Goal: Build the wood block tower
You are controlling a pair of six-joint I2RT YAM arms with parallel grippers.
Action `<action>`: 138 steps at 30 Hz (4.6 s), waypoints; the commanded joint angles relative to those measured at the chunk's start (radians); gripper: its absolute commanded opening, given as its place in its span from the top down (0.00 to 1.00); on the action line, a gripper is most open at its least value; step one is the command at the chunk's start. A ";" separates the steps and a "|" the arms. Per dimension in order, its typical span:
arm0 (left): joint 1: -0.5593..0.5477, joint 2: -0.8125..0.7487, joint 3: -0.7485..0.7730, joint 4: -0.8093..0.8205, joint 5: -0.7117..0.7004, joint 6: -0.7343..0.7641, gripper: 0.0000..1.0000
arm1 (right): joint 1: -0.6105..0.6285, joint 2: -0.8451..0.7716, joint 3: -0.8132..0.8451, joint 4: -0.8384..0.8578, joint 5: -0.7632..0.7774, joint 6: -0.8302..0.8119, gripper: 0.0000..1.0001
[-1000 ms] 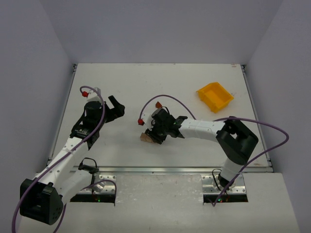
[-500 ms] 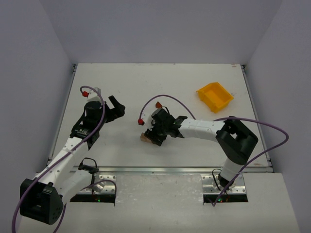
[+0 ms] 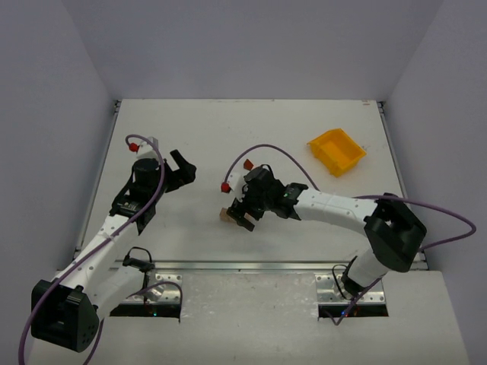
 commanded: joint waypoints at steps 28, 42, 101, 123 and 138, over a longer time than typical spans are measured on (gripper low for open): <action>-0.001 -0.021 0.021 0.036 0.011 0.006 0.00 | 0.008 0.063 -0.040 0.046 0.103 0.107 0.95; -0.001 -0.023 0.019 0.032 0.011 0.006 0.00 | 0.008 0.084 -0.028 0.066 0.114 0.102 0.92; -0.001 -0.046 0.021 0.021 -0.002 0.008 0.00 | -0.004 -0.173 -0.034 -0.065 0.665 0.380 0.01; -0.001 -0.021 0.026 0.021 -0.002 0.010 0.00 | -0.158 0.304 0.397 -0.093 0.272 0.292 0.02; -0.001 -0.015 0.027 0.026 -0.004 0.010 0.00 | -0.158 0.438 0.464 -0.165 0.286 0.351 0.16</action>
